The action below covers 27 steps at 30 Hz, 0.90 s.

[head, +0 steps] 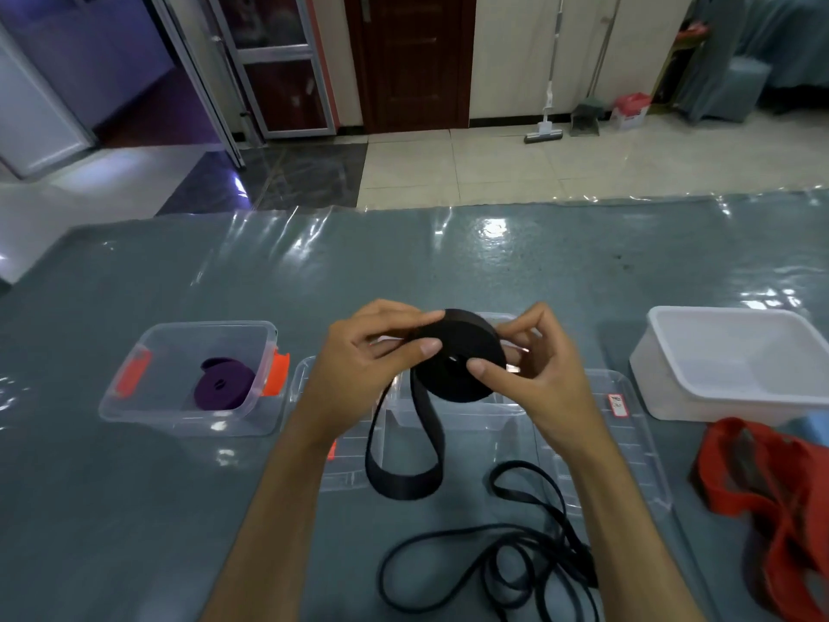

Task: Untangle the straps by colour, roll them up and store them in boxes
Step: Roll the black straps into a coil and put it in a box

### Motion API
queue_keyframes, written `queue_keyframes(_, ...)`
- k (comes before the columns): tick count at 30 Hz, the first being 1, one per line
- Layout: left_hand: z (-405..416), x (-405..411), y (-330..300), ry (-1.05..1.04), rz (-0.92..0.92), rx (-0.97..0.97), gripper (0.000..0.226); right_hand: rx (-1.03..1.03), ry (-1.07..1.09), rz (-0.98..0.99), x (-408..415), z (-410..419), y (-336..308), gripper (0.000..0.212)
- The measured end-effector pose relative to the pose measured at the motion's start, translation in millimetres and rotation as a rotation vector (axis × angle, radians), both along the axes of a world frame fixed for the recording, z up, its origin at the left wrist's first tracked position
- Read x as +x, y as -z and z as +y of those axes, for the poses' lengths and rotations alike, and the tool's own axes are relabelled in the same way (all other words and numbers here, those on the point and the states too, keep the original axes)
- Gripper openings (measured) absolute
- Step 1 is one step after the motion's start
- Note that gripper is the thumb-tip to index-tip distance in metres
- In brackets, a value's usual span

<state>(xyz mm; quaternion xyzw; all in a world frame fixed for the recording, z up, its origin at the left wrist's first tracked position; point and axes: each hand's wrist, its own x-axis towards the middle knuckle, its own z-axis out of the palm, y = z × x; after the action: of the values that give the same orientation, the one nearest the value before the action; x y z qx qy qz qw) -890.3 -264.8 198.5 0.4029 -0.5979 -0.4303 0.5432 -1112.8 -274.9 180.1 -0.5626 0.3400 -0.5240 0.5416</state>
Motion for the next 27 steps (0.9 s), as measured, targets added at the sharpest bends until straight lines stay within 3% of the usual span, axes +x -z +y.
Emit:
queue_keyframes(4,-4,-5,11,-0.056,0.032,0.021,0.026,-0.015,0.010,0.029,-2,-7,0,0.045)
queue_keyframes(8,-10,3,18,0.104,-0.018,0.071,0.041,-0.008,0.127,-0.067,-2,-11,5,0.037)
queue_keyframes(15,-10,-2,25,-0.018,-0.004,0.109,0.036,-0.043,-0.033,0.169,-11,-16,7,0.047)
queue_keyframes(21,-1,-7,28,-0.011,0.073,0.101,0.030,-0.049,-0.033,0.139,-13,-7,8,0.047)
queue_keyframes(24,3,-10,25,0.002,0.048,0.069,0.026,0.060,-0.143,0.163,-17,-6,1,0.048)
queue_keyframes(27,9,-15,21,0.037,0.015,0.104,0.022,0.030,-0.109,0.158,-19,0,-1,0.050)
